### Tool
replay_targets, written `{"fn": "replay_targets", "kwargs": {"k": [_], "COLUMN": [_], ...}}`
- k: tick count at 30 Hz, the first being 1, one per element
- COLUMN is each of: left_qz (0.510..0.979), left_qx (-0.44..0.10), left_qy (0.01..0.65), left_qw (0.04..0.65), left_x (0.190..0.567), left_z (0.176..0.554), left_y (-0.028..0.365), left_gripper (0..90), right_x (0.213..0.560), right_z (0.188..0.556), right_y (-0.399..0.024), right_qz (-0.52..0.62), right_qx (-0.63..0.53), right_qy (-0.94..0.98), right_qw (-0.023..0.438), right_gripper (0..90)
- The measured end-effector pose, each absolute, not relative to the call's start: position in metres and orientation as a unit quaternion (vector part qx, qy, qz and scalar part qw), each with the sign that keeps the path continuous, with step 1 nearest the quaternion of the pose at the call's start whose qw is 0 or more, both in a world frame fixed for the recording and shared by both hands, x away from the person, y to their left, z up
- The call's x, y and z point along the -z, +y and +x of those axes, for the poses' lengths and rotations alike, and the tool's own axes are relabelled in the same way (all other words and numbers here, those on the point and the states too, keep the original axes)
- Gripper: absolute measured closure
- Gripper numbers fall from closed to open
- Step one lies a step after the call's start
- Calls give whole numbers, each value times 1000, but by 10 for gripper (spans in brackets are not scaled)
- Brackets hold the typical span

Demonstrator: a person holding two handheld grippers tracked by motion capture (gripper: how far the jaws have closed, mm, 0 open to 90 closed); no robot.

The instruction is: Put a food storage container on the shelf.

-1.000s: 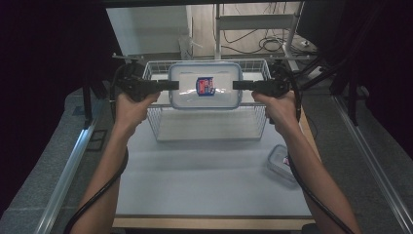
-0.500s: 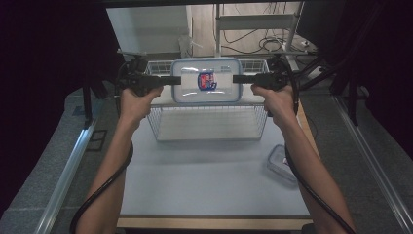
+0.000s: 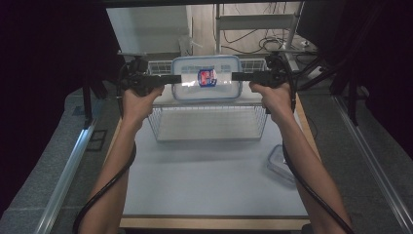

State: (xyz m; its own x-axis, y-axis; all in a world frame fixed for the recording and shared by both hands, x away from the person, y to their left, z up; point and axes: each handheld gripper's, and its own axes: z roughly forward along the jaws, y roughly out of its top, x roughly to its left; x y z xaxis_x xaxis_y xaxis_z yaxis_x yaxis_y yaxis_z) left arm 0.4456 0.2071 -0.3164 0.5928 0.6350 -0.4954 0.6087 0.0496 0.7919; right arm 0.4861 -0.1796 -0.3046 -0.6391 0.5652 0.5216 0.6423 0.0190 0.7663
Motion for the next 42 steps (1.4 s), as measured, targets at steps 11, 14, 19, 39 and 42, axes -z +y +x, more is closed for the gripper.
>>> {"fn": "replay_targets", "kwargs": {"k": [11, 14, 19, 39, 42], "left_qz": [694, 697, 692, 746, 744], "left_qx": [-63, -70, -87, -116, -118], "left_qy": [470, 465, 446, 401, 405], "left_qw": [542, 541, 561, 519, 519], "left_x": [322, 322, 317, 346, 348], "left_z": [450, 449, 437, 408, 412], "left_y": [197, 196, 200, 190, 186], "left_gripper": [441, 441, 455, 832, 810], "right_x": [309, 307, 296, 321, 324], "right_z": [493, 493, 474, 430, 436], "right_y": [-176, -175, -167, -156, -160], "right_qz": [-435, -430, -390, -338, -347], "right_qx": [539, 536, 514, 477, 476], "right_qy": [-721, -726, -755, -802, -799], "right_qw": [-35, -41, -114, -122, -117], "right_gripper": [463, 463, 544, 895, 895]}}
